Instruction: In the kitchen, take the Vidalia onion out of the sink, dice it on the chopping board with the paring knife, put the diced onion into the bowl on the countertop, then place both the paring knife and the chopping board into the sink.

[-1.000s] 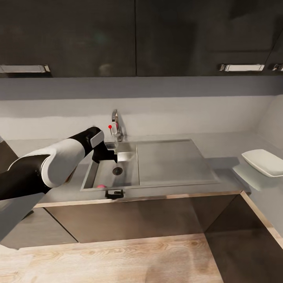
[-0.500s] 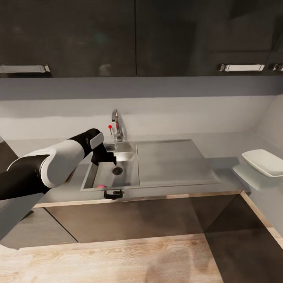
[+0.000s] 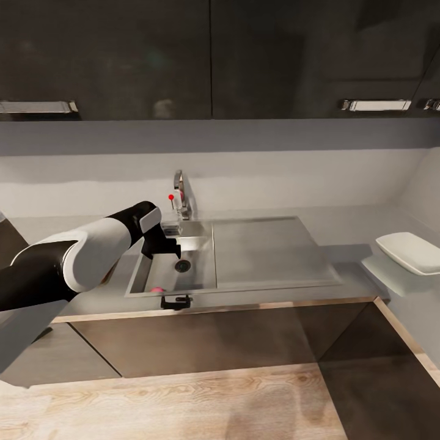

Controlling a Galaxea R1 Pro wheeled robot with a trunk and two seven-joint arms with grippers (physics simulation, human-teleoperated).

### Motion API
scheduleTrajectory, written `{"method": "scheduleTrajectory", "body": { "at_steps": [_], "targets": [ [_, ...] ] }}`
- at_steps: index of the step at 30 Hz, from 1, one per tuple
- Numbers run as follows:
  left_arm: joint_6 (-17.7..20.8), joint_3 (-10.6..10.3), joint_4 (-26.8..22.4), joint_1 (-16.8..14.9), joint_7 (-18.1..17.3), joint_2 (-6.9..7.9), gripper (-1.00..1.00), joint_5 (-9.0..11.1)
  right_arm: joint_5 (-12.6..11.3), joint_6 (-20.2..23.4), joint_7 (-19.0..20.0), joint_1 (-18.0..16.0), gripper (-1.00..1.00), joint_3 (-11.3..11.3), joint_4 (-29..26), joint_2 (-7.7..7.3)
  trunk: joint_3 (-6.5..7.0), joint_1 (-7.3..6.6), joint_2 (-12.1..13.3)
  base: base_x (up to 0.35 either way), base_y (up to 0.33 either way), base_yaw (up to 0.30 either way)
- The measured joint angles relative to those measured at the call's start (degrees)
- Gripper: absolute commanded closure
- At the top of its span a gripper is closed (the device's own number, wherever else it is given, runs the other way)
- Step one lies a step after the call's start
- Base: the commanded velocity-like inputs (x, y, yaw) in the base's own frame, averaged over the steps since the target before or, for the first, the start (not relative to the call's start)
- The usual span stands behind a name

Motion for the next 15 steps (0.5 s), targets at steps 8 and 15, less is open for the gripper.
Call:
{"method": "scheduleTrajectory", "body": {
  "at_steps": [8,15],
  "targets": [
    [0.0,0.0,0.0,0.0,0.0,0.25,-1.00,0.0,0.0,0.0,0.0,0.0,-1.00,0.0,0.0,0.00,0.00,0.00,0.0,0.000,0.047,0.000],
    [0.0,0.0,0.0,0.3,-0.1,0.50,-1.00,0.0,0.0,0.0,0.0,0.0,-1.00,0.0,0.0,0.00,0.00,0.00,0.0,0.000,0.082,0.000]
  ]
}}
